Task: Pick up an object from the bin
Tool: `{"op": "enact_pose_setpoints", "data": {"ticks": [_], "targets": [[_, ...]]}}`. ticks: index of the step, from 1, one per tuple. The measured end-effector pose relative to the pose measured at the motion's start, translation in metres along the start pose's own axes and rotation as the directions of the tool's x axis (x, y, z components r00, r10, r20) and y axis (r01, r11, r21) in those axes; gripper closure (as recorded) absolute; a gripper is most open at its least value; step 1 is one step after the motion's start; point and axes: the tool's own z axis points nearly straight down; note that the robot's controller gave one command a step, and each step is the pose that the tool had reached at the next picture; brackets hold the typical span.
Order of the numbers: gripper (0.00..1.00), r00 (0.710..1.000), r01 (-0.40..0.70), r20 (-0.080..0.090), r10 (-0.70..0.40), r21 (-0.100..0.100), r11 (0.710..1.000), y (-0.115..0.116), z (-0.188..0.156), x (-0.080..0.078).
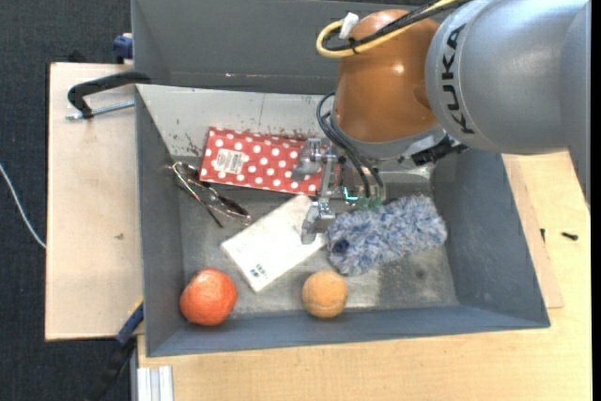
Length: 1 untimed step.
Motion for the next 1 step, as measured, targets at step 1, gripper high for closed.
{"op": "enact_pose_setpoints", "data": {"ticks": [1], "targets": [[0.00,1.000,-0.001,0.008,0.001,-0.001,1.000,-0.0004,-0.0045,-0.0019]]}}
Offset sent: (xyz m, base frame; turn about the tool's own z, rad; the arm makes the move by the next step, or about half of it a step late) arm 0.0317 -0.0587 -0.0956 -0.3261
